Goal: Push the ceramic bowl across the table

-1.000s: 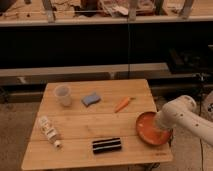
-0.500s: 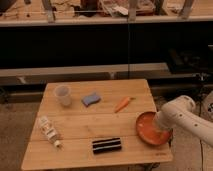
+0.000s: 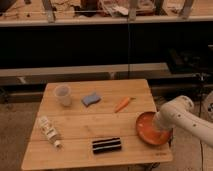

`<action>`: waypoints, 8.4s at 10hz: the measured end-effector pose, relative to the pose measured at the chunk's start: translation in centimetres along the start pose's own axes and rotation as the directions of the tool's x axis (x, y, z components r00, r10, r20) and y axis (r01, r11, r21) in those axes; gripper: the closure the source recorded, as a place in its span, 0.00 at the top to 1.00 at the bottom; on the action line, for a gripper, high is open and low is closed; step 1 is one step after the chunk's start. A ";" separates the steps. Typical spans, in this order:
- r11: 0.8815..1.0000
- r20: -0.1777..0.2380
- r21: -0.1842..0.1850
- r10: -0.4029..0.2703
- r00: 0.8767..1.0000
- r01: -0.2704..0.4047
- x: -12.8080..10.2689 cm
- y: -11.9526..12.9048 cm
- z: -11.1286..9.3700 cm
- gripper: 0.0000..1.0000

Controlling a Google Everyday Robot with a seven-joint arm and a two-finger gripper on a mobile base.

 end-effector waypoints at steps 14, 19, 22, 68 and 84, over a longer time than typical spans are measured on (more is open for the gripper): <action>0.997 -0.017 -0.020 -0.080 0.997 0.080 -1.0 0.0 0.5 0.19; 0.994 -0.021 -0.027 -0.109 0.994 0.109 -1.5 -0.2 0.7 0.19; 0.992 -0.023 -0.034 -0.120 0.992 0.119 -1.5 -0.1 0.9 0.19; 0.918 0.001 -0.126 -0.378 0.926 0.375 -5.5 -0.5 2.9 0.19; 0.859 0.023 -0.159 -0.489 0.872 0.487 -8.2 -0.7 2.9 0.19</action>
